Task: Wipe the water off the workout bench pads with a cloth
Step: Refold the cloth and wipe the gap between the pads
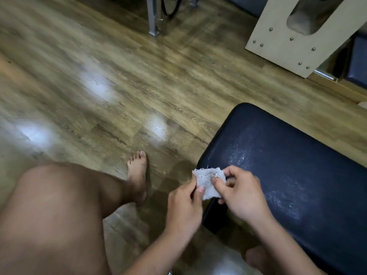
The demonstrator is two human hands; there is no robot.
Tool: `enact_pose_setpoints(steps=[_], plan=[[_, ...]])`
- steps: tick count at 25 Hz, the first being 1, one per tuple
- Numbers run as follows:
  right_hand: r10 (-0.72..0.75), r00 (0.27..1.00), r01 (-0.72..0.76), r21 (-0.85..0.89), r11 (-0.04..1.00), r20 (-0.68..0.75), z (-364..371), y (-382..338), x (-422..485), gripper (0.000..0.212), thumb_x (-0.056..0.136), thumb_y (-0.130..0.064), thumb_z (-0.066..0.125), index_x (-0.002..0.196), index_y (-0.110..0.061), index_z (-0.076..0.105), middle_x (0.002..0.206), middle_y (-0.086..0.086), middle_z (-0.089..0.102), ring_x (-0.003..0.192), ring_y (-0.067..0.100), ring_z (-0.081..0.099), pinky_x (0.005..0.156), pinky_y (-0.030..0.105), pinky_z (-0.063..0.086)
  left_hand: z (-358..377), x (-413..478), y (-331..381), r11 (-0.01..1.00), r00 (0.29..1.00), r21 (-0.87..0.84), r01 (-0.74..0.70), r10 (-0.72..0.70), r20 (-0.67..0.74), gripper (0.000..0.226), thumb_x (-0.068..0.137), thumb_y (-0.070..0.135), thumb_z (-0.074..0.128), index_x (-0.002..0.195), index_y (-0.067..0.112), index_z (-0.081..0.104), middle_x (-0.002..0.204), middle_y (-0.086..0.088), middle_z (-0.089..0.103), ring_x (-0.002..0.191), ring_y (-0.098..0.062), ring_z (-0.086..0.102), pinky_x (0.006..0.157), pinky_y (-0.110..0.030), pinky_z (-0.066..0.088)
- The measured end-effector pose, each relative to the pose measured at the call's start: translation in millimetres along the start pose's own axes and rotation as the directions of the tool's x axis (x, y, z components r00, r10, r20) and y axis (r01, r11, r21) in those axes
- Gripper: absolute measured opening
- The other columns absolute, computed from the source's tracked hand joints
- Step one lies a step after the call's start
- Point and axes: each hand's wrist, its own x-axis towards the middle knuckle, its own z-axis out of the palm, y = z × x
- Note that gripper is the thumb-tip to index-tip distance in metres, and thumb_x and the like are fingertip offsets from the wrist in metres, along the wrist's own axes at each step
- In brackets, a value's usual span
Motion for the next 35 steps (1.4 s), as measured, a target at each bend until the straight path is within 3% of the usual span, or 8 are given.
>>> enact_pose_setpoints(steps=[4, 9, 13, 18, 22, 25, 27, 35], plan=[[-0.083, 0.996, 0.086, -0.093, 0.992, 0.034, -5.9, 3.9, 30.5, 0.02, 0.081, -0.043, 0.064, 0.076, -0.025, 0.058, 0.055, -0.005, 0.067, 0.069, 0.021, 0.066, 0.066, 0.033, 0.055, 44.7, 2.1, 7.9, 0.979, 0.932, -0.119, 0.166, -0.195, -0.305, 0.028, 0.094, 0.018, 0.059, 0.119, 0.013, 0.07, 0.106, -0.005, 0.075, 0.096, -0.02, 0.068, 0.079, -0.016, 0.042], [-0.199, 0.98, 0.199, -0.213, 0.957, 0.022, -5.7, -10.0, 86.3, 0.022, 0.08, -0.046, 0.06, 0.072, -0.028, 0.052, 0.077, 0.004, 0.066, 0.087, 0.03, 0.059, 0.073, 0.034, 0.05, 36.3, 42.6, 38.5, 0.975, 0.883, -0.13, 0.18, -0.218, -0.414, 0.028, 0.096, 0.019, 0.053, 0.118, 0.015, 0.071, 0.104, -0.009, 0.074, 0.099, -0.022, 0.065, 0.081, -0.025, 0.042], [-0.143, 0.976, 0.101, -0.238, 0.966, -0.163, -37.1, -3.9, 153.6, 0.016, 0.08, -0.043, 0.061, 0.077, -0.028, 0.055, 0.094, 0.011, 0.068, 0.095, 0.033, 0.061, 0.076, 0.033, 0.048, 33.5, 136.5, 65.8, 1.0, 0.996, -0.015, 0.016, -0.017, -0.087, 0.03, 0.09, 0.031, 0.054, 0.079, 0.009, 0.07, 0.077, -0.012, 0.065, 0.083, -0.038, 0.059, 0.061, -0.036, 0.035], [0.044, 0.913, -0.085, -0.083, 0.993, -0.405, -105.3, 45.7, 211.6, 0.031, 0.078, -0.042, 0.063, 0.067, -0.014, 0.056, 0.079, 0.012, 0.07, 0.084, 0.032, 0.067, 0.074, 0.032, 0.052, 96.1, 246.4, 133.6, 0.906, 0.968, 0.361, -0.22, 0.155, 0.2, 0.024, 0.091, 0.034, 0.061, 0.105, 0.02, 0.075, 0.106, -0.008, 0.073, 0.108, -0.024, 0.064, 0.08, -0.027, 0.045], [0.1, 0.895, -0.189, -0.166, 0.968, -0.435, -140.8, 66.9, 222.3, 0.029, 0.077, -0.041, 0.064, 0.096, -0.019, 0.059, 0.092, 0.01, 0.071, 0.096, 0.034, 0.067, 0.085, 0.04, 0.055, 133.1, 277.3, 170.0, 0.812, 0.891, 0.426, -0.4, 0.236, 0.387, 0.03, 0.09, 0.035, 0.065, 0.115, 0.019, 0.07, 0.117, -0.003, 0.07, 0.113, -0.019, 0.061, 0.085, -0.021, 0.042], [-0.229, 0.944, 0.085, -0.493, 0.866, -0.239, -136.6, 53.5, 231.7, 0.035, 0.088, -0.03, 0.055, 0.122, -0.019, 0.057, 0.119, 0.017, 0.062, 0.111, 0.037, 0.058, 0.093, 0.039, 0.048, 116.1, 286.3, 158.0, 0.785, 0.865, 0.411, -0.463, 0.298, 0.404, 0.028, 0.092, 0.032, 0.062, 0.103, 0.006, 0.068, 0.099, -0.01, 0.069, 0.096, -0.023, 0.062, 0.079, -0.029, 0.043], [-0.33, 0.944, 0.291, -0.444, 0.847, -0.011, -128.6, 43.2, 232.9, 0.035, 0.095, -0.022, 0.045, 0.126, -0.013, 0.059, 0.127, 0.018, 0.062, 0.116, 0.034, 0.057, 0.096, 0.034, 0.044, 93.5, 285.3, 146.3, 0.729, 0.788, 0.403, -0.553, 0.301, 0.537, 0.03, 0.098, 0.027, 0.048, 0.105, 0.006, 0.069, 0.106, -0.017, 0.07, 0.109, -0.03, 0.062, 0.087, -0.032, 0.044], [-0.161, 0.984, 0.178, -0.44, 0.88, 0.075, -182.9, 104.2, 184.6, 0.046, 0.093, -0.058, 0.039, 0.108, -0.021, 0.062, 0.108, 0.007, 0.067, 0.105, 0.029, 0.06, 0.087, 0.034, 0.045, 146.6, 260.1, 196.7, 0.582, 0.521, 0.354, -0.732, 0.143, 0.842, 0.023, 0.101, 0.025, 0.045, 0.097, 0.013, 0.064, 0.088, -0.004, 0.065, 0.092, -0.024, 0.061, 0.059, -0.024, 0.034]])
